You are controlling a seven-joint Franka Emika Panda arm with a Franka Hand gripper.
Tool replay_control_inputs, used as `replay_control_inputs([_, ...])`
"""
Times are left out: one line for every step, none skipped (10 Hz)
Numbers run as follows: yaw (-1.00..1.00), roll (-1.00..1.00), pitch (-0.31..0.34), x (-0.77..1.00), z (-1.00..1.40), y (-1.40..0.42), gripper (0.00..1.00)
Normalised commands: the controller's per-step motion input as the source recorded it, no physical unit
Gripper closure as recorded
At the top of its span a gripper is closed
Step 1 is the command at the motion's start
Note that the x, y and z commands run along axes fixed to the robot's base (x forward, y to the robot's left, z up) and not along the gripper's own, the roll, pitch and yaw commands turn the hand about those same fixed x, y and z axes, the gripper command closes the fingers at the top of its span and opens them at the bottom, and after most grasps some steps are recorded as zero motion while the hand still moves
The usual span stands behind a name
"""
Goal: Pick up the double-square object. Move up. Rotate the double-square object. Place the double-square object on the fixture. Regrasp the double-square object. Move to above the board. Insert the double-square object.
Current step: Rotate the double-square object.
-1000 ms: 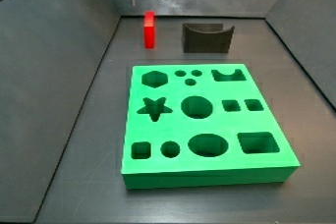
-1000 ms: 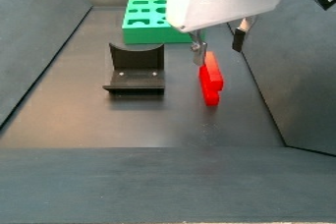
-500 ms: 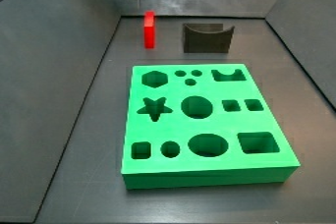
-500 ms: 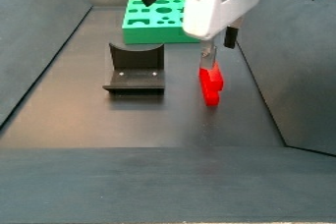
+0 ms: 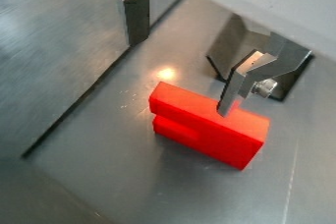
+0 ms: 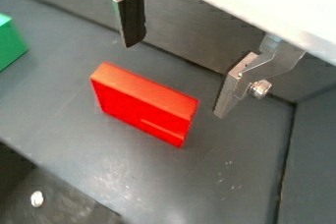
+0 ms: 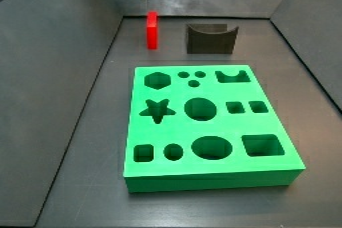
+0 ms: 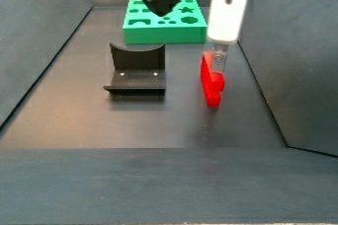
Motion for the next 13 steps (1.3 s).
replay_control_inputs([1.00,0.00,-0.008,0.03,-0.03,0.00,0.00])
replay_control_inputs([1.00,0.00,-0.008,0.03,-0.03,0.00,0.00])
replay_control_inputs([1.00,0.00,-0.009,0.03,-0.03,0.00,0.00])
replay_control_inputs([1.00,0.00,-0.009,0.03,-0.03,0.00,0.00])
replay_control_inputs([1.00,0.00,-0.009,0.03,-0.03,0.00,0.00])
replay_control_inputs([1.00,0.00,-0.010,0.03,-0.03,0.00,0.00])
replay_control_inputs([1.00,0.00,-0.010,0.03,-0.03,0.00,0.00])
replay_control_inputs([1.00,0.00,-0.011,0.03,-0.03,0.00,0.00])
replay_control_inputs([1.00,0.00,-0.012,0.03,-0.02,0.00,0.00])
replay_control_inputs([1.00,0.00,-0.012,0.03,-0.02,0.00,0.00])
replay_control_inputs([1.00,0.00,-0.013,0.03,-0.02,0.00,0.00])
replay_control_inputs([1.00,0.00,-0.014,0.03,-0.02,0.00,0.00])
replay_control_inputs([1.00,0.00,-0.015,0.03,-0.02,0.00,0.00])
